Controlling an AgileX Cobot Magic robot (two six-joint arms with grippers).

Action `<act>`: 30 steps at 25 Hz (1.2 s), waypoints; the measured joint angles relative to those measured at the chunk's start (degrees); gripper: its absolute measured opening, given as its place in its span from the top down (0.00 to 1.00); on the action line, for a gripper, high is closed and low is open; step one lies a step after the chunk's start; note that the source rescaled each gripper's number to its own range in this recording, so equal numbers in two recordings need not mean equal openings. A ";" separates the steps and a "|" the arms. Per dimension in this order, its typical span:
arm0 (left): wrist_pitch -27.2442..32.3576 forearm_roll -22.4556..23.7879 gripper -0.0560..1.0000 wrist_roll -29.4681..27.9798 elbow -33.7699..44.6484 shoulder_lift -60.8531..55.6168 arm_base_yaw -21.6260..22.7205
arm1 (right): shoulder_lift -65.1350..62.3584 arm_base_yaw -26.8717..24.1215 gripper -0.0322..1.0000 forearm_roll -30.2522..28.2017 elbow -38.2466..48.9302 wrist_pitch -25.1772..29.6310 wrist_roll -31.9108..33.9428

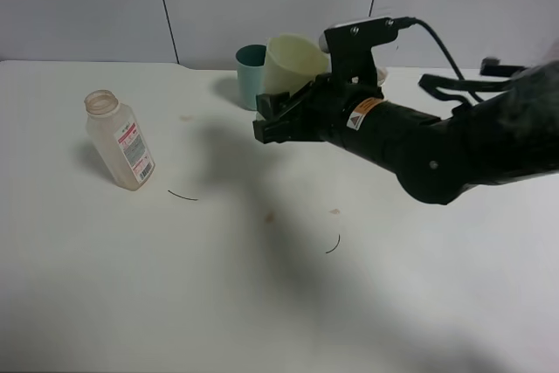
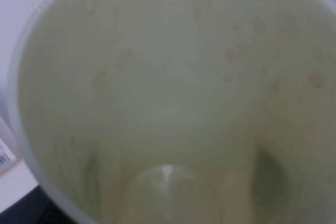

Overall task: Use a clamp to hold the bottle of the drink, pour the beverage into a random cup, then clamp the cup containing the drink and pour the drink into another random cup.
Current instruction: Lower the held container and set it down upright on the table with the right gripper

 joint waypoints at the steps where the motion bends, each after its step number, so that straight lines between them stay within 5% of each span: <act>1: 0.00 0.00 0.00 0.00 0.00 0.00 0.00 | 1.71 0.00 0.96 0.00 0.06 -1.46 0.20; 7: 0.00 0.00 0.00 0.00 0.00 0.00 0.00 | 9.32 0.00 0.96 0.51 0.16 -10.50 0.08; 20: 0.00 0.00 0.00 0.00 0.00 0.00 0.00 | 16.56 0.00 0.96 2.47 -0.32 -14.33 -1.99; 30: 0.00 0.00 0.00 0.00 0.00 0.00 0.00 | 23.34 0.00 0.96 2.57 -0.39 -23.41 -3.33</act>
